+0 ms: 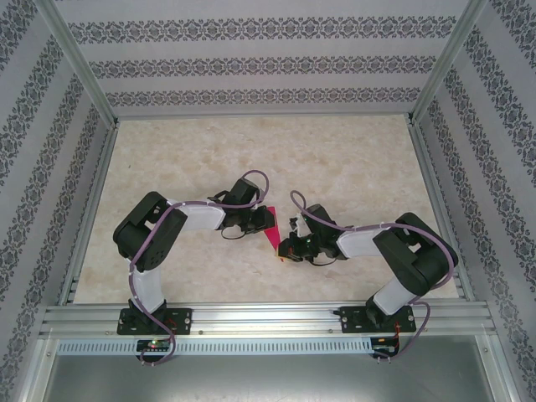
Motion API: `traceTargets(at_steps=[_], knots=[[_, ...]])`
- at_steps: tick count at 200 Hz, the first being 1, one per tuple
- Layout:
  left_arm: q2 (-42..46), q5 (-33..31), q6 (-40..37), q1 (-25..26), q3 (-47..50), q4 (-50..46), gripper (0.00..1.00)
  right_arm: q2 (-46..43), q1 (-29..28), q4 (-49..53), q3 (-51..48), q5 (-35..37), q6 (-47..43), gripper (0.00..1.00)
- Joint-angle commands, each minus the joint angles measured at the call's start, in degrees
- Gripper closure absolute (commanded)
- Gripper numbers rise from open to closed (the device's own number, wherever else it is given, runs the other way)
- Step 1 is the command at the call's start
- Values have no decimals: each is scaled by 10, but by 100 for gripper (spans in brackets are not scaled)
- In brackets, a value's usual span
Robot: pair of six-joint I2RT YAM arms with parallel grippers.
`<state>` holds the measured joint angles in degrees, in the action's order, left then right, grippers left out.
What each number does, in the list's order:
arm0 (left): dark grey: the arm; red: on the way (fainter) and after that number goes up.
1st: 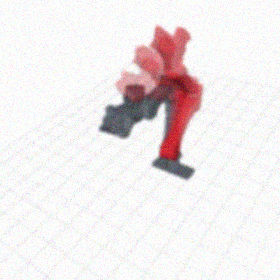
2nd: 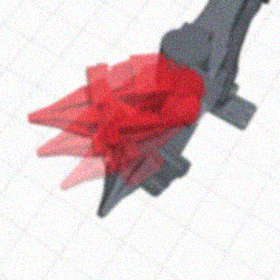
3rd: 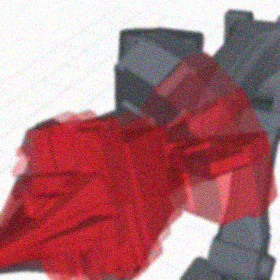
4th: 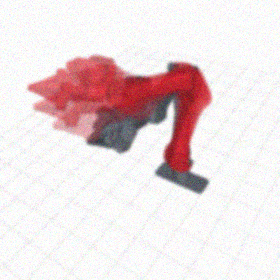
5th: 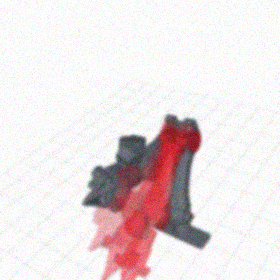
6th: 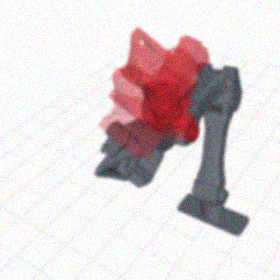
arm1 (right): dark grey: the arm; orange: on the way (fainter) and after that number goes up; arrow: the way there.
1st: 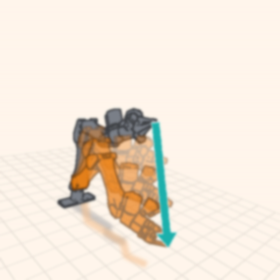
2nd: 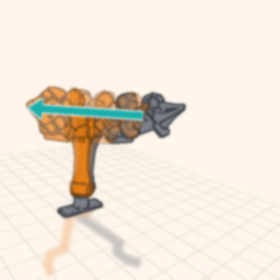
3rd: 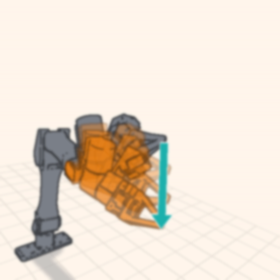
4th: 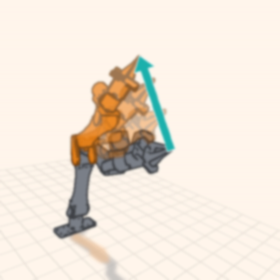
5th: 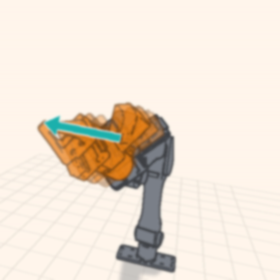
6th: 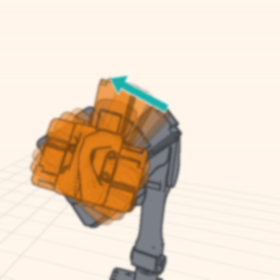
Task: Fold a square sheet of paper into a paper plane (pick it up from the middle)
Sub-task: Fold the wing for the fifth time at the center of the table, then move a paper plane to the center of the table.
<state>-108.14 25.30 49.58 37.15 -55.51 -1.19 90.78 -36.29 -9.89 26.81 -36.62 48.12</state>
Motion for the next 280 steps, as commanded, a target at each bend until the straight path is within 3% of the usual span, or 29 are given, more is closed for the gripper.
traceTargets(at_steps=[1,27,67,96,126,161,231,262,280], knots=[[-27,-35,-14,-4,-11,-22,79,-25,-13,77,-36,18,7,98],[-26,-32,-23,-4,-23,-31,78,-77,-12,136,-25,26,-11,97],[12,-14,-51,-3,-56,-62,68,-187,12,215,-7,116,-24,89],[79,-108,-63,-2,-102,-188,45,-240,29,250,-2,208,-26,74],[99,-234,-57,9,-161,-343,33,-265,35,243,-1,256,-24,58],[65,-279,-38,36,-204,-414,32,-260,44,216,4,266,-28,52],[-33,-283,-1,73,-279,-445,31,-216,46,176,18,254,-19,51],[-44,-287,-4,74,-284,-453,34,-211,46,160,14,249,-12,51],[-37,-293,-10,74,-275,-453,41,-203,46,142,16,232,-11,51]])
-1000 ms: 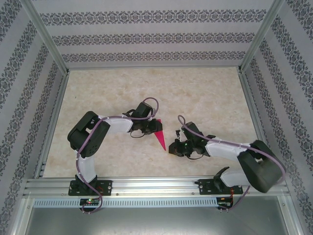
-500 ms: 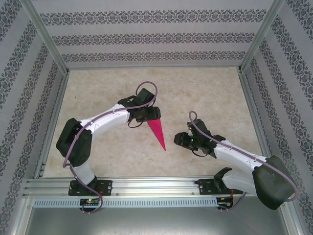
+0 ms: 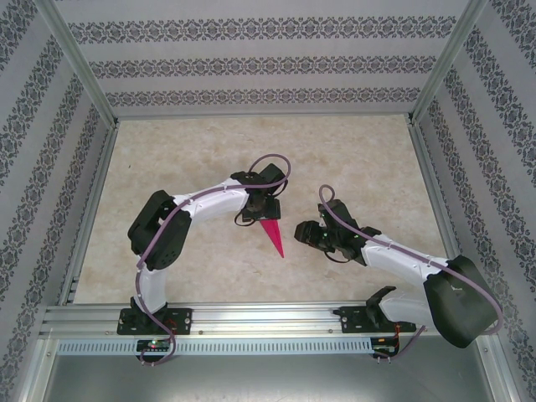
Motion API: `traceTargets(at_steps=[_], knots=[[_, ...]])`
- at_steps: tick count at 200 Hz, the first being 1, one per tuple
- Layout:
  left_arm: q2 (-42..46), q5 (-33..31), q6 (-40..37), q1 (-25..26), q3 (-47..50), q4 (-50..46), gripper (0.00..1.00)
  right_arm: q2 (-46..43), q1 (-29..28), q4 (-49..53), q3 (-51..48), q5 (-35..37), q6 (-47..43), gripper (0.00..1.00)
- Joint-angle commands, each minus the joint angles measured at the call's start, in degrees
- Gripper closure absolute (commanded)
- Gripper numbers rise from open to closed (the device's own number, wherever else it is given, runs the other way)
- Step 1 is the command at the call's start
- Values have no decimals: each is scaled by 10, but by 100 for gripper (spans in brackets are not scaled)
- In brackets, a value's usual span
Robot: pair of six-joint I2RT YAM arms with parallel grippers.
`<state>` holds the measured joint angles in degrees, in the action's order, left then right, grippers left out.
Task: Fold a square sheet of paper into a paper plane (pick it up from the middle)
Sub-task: Move a paper plane to the center of the table.
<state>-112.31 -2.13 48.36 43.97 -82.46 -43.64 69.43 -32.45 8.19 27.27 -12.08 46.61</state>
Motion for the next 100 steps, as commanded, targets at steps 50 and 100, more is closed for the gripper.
traceTargets(at_steps=[50,100], knots=[[53,-38,-4,6,46,-5,66,50,6,-53,39,-32,1,51],[81,-43,-6,5,84,8,85,93,-1,-86,62,-69,1,51]])
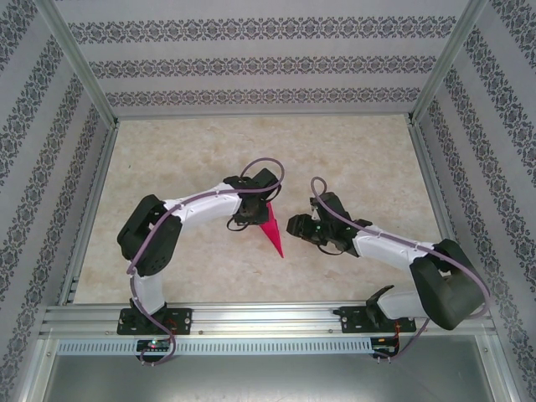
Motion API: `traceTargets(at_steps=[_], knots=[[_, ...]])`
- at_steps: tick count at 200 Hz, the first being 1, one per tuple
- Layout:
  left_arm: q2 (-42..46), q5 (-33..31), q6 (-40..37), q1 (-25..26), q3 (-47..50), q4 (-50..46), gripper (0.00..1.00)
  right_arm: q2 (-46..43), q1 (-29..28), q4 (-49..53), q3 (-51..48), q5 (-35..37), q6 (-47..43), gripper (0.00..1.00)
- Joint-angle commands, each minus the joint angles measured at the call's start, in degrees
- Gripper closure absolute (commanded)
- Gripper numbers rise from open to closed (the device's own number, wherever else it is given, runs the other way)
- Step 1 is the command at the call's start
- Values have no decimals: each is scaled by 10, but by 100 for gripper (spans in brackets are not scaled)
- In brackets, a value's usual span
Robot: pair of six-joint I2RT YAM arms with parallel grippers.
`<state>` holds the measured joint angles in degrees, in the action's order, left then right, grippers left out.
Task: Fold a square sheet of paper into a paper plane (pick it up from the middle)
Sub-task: Move a paper plane to the center of the table.
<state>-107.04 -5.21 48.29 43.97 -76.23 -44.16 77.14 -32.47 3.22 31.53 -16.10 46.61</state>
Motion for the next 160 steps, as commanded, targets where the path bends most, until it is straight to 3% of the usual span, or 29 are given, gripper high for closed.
traceTargets(at_steps=[1,19,35,103,160], knots=[[29,-13,-5,5,23,15,85,17,-1,-37,20,-30,1,51],[39,-14,-12,5,44,28,94,31,-10,-46,30,-42,-8,51],[48,-13,-13,4,62,43,97,49,-17,-53,39,-52,-18,50],[47,-10,-19,3,68,53,97,136,-32,-85,79,-86,-42,50],[44,-10,-23,3,65,53,96,158,-37,-113,83,-116,-49,50]])
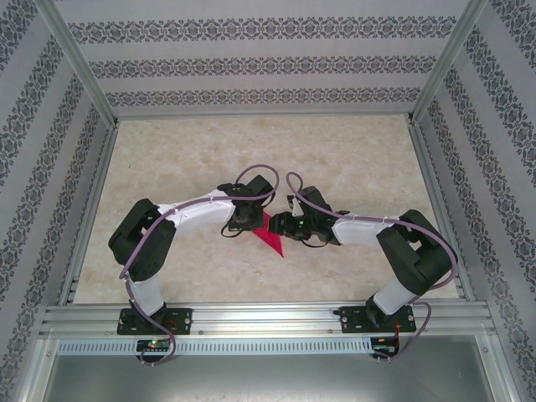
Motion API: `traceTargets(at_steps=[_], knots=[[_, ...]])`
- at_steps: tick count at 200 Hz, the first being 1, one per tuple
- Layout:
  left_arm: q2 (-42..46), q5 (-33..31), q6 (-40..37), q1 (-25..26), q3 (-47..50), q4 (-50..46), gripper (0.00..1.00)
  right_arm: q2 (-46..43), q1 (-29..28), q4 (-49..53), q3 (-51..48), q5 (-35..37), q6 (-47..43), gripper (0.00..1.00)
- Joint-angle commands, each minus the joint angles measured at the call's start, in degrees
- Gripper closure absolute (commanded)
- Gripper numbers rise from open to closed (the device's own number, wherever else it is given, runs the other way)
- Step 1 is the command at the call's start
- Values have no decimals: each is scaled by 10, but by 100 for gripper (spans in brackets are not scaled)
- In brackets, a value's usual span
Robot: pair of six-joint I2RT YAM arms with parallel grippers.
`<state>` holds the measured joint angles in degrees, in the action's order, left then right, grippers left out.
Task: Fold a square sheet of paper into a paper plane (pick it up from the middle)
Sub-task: Move a paper plane to the center of the table.
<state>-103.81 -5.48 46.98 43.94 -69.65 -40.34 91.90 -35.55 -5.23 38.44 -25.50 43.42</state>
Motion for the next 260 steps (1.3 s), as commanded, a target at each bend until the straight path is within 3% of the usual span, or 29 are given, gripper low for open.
traceTargets(at_steps=[1,64,154,260], knots=[[11,-6,-10,4,-1,14,96,11,-7,-29,14,-22,-18,50],[7,-2,-6,4,-6,13,96,22,-13,3,29,-27,-53,51],[6,6,-10,4,-9,16,95,40,-30,49,50,20,-102,64],[7,13,-11,4,-4,21,94,73,-36,54,62,27,-111,76]])
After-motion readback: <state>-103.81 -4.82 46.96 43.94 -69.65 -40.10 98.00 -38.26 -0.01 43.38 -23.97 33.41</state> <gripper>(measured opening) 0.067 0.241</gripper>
